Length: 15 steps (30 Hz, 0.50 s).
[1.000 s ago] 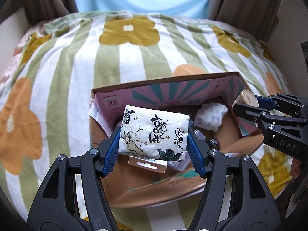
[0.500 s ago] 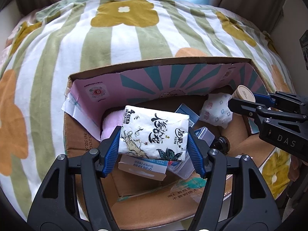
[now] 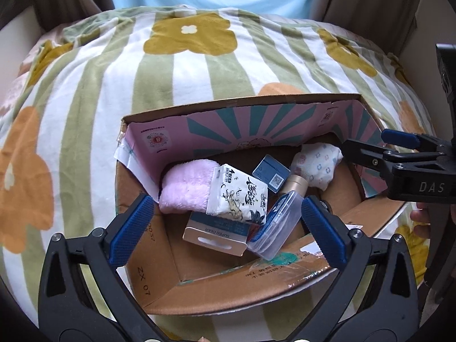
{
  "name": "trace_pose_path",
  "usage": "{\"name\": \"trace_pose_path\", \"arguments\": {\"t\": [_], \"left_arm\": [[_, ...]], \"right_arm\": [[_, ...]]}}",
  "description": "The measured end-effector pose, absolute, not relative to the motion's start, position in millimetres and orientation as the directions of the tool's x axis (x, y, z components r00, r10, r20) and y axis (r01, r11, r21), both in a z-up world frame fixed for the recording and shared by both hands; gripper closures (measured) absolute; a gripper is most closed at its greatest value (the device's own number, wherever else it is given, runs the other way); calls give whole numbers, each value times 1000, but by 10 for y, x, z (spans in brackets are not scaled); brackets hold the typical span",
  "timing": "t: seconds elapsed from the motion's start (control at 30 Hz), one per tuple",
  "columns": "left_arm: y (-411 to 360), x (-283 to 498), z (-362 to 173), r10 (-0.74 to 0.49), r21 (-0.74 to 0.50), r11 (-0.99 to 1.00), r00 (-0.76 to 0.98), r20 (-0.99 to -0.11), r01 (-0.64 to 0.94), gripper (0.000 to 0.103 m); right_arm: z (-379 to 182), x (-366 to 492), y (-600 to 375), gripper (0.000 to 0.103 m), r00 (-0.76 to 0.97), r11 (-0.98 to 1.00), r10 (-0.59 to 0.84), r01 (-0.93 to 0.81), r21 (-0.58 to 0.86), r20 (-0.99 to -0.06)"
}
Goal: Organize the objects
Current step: 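Open both tools to release the packet and jar into the box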
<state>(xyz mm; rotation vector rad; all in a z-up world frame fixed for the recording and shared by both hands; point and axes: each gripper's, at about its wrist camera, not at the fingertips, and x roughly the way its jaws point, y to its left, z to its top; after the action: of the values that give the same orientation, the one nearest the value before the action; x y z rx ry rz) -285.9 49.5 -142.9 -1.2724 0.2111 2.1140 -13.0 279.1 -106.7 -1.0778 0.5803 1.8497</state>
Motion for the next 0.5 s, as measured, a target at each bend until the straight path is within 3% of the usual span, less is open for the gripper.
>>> {"name": "trace_pose_path", "arguments": {"t": [0.23, 0.5], "left_arm": [[412, -2720, -1199, 465, -177, -774, -355, -811, -608, 0], [62, -2306, -516, 474, -118, -797, -492, -730, -593, 0]], "right_arm": [[-938, -50, 2644, 1, -217, -483, 493, -874, -57, -843], [-360, 121, 2055, 1, -304, -521, 557, -852, -41, -773]]}}
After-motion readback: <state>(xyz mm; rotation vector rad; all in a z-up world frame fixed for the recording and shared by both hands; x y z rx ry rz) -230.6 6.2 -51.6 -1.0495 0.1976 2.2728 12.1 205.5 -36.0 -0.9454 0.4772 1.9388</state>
